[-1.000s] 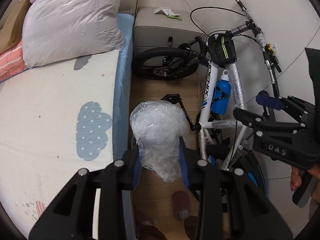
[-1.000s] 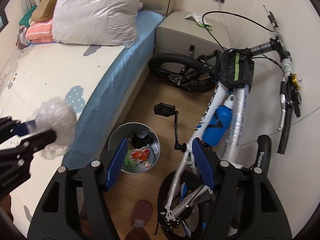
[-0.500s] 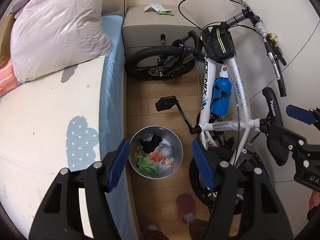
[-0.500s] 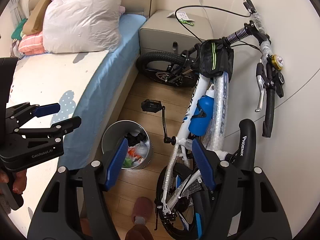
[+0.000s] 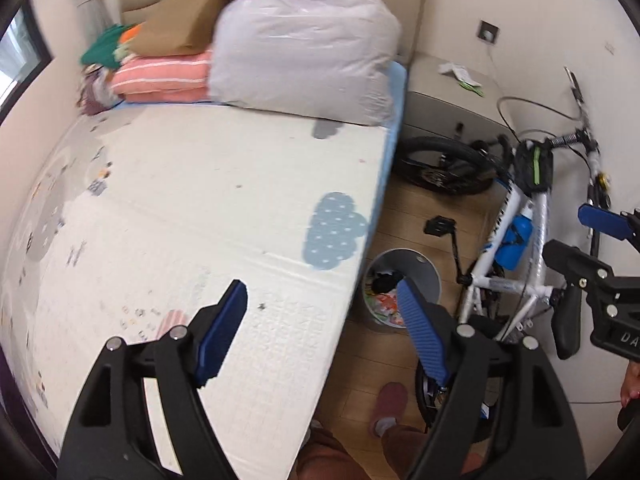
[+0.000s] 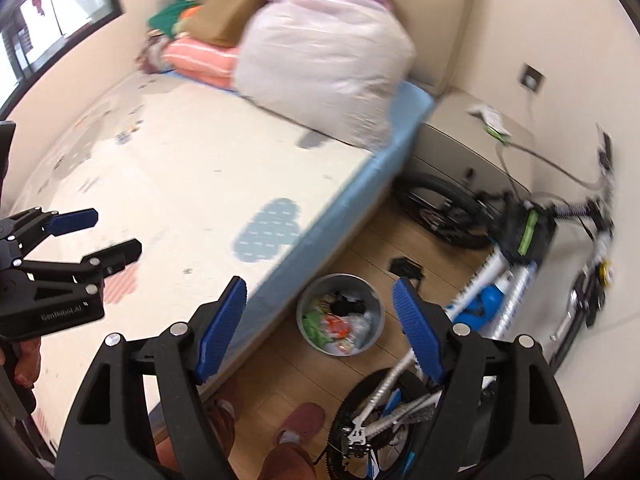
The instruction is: Collect trash
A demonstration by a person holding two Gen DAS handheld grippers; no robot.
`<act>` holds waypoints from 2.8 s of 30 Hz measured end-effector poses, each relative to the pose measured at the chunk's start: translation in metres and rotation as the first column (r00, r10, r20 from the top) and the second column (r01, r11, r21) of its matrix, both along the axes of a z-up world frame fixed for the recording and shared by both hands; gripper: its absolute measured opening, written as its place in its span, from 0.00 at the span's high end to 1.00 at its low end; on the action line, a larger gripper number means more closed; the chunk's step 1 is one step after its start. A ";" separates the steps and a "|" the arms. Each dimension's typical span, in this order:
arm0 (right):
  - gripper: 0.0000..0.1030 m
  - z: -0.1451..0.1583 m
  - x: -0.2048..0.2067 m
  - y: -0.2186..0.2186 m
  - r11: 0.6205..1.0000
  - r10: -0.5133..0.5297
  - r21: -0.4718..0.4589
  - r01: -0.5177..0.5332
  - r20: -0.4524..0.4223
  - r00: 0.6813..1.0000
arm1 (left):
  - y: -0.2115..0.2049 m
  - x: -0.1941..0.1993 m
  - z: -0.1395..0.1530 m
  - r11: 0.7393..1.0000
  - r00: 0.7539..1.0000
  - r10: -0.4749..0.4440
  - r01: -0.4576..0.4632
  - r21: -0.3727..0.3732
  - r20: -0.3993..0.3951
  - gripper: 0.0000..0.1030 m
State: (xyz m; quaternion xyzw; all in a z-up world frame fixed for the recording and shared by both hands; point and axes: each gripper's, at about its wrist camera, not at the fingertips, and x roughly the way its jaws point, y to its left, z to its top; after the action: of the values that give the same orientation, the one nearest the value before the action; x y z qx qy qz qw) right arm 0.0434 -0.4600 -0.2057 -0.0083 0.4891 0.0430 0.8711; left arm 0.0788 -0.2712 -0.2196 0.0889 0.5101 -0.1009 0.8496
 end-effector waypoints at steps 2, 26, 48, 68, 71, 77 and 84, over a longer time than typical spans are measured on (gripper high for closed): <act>0.24 0.017 0.001 0.029 0.998 0.060 -0.001 -0.060 0.020 0.998 | 0.035 -0.009 0.021 0.997 0.997 0.078 -0.078 0.004 0.028 0.21; 0.19 0.127 -0.050 0.308 0.996 0.052 0.060 -0.059 0.113 0.992 | 0.294 -0.096 0.133 0.979 0.968 0.202 -0.205 0.001 0.150 0.16; 0.16 0.158 -0.070 0.345 0.996 0.090 -0.003 -0.090 0.130 0.987 | 0.335 -0.114 0.155 0.970 0.959 0.244 -0.240 -0.049 0.146 0.15; 0.16 0.164 -0.076 0.351 0.989 0.144 0.001 -0.146 0.135 0.980 | 0.341 -0.128 0.160 0.956 0.946 0.293 -0.287 -0.060 0.141 0.15; 0.16 0.164 -0.076 0.351 0.989 0.145 0.000 -0.146 0.133 0.980 | 0.342 -0.129 0.159 0.956 0.946 0.293 -0.287 -0.059 0.139 0.15; 0.16 0.165 -0.078 0.351 0.989 0.146 0.001 -0.147 0.132 0.981 | 0.341 -0.132 0.160 0.957 0.945 0.291 -0.286 -0.056 0.146 0.15; 0.16 0.164 -0.080 0.351 0.989 0.146 0.002 -0.147 0.130 0.981 | 0.340 -0.132 0.162 0.957 0.945 0.291 -0.286 -0.056 0.150 0.15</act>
State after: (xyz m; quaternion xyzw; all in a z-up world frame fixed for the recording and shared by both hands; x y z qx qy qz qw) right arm -0.0367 -0.1089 -0.0413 -0.0422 0.4294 0.1091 0.8955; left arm -0.0532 0.0691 -0.0577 0.0067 0.4474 0.0234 0.8940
